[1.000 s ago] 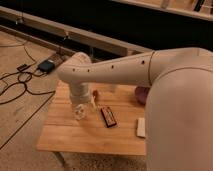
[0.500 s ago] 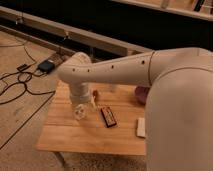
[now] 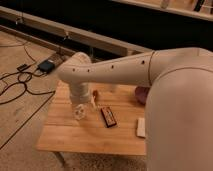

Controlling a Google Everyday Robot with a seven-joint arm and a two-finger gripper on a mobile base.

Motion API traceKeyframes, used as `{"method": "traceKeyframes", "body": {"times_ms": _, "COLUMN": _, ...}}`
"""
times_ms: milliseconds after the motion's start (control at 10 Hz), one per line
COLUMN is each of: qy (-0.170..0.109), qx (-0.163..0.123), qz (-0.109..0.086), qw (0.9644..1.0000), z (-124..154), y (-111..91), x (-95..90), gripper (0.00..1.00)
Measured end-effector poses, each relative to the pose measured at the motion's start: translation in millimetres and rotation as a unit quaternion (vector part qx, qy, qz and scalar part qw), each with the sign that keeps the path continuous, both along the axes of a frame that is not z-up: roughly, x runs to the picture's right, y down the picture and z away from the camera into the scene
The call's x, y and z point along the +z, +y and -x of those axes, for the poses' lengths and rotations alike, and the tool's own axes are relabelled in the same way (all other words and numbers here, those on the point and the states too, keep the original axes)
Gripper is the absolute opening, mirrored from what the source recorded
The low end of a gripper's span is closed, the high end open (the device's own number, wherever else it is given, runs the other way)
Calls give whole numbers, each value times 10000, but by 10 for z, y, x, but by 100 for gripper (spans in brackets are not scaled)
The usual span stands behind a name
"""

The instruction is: Knock the bottle over

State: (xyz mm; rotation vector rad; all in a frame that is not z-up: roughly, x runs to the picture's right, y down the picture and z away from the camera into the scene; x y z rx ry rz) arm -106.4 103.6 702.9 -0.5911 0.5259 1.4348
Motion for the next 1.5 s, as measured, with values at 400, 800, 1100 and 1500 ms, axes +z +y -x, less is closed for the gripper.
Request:
{"method": "traceKeyframes", "body": {"times_ms": 400, "qy": -139, "qx": -259, "qz": 274, "qw": 9992, "z": 229, "y": 261, "x": 116, "gripper": 65}}
{"method": "traceKeyframes", "body": {"times_ms": 800, "qy": -319, "qx": -440, "qz": 340, "qw": 9979, "z": 528, "y": 176, "x": 363, "gripper": 65}}
{"method": "traceKeyframes", "body": {"times_ms": 1100, "qy": -159, "qx": -530, "qz": 101, "qw": 9984, "z": 483, "y": -210, "x": 603, "gripper": 65}}
{"method": "traceKeyframes", "body": {"times_ms": 1500, "qy": 343, "qx": -857, "qz": -261, "qw": 9954, "z": 290, "y": -689, "x": 931, "gripper": 65}}
